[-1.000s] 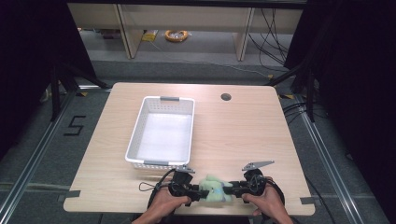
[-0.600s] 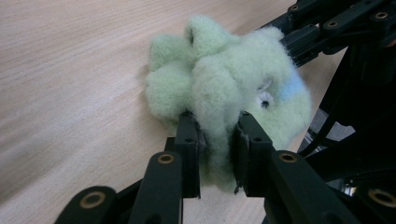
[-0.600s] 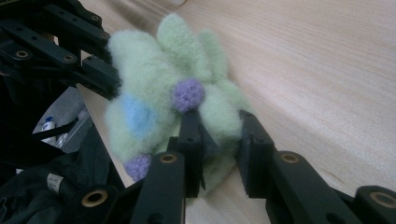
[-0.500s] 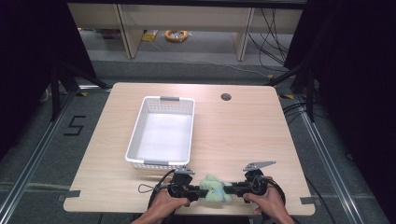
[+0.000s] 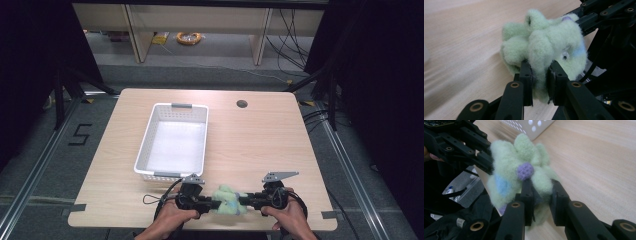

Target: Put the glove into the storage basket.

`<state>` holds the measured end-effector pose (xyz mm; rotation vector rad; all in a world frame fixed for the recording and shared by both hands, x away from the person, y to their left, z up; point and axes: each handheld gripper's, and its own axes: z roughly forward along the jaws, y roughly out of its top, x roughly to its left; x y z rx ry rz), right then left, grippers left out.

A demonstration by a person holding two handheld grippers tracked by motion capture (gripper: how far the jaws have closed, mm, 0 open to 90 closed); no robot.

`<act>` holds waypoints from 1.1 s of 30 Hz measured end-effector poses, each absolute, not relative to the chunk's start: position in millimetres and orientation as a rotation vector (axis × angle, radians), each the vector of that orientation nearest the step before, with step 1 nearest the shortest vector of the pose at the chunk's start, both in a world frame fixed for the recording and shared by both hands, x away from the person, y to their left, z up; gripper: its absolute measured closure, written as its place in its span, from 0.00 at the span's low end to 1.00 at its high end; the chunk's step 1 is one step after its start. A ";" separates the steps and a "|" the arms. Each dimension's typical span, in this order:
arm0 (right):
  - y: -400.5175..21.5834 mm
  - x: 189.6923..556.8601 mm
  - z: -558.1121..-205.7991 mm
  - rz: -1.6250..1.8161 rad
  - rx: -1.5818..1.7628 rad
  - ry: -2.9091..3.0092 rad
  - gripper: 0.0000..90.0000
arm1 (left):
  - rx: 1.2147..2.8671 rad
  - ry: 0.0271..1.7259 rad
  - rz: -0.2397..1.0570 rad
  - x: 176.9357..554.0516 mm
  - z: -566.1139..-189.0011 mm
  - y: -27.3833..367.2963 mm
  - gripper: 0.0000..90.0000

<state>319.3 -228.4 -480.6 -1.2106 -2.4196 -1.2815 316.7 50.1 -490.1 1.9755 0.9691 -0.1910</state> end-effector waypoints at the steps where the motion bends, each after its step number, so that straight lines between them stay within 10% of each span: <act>1: -228.0 319.5 -479.2 -1.298 -1.199 -2.424 0.84 | 1.980 0.965 -0.185 315.9 -487.6 51.0 0.84; 33: -141.4 389.2 -395.6 -1.422 -0.991 -2.574 0.84 | 1.906 1.039 -0.008 362.4 -406.2 141.7 0.83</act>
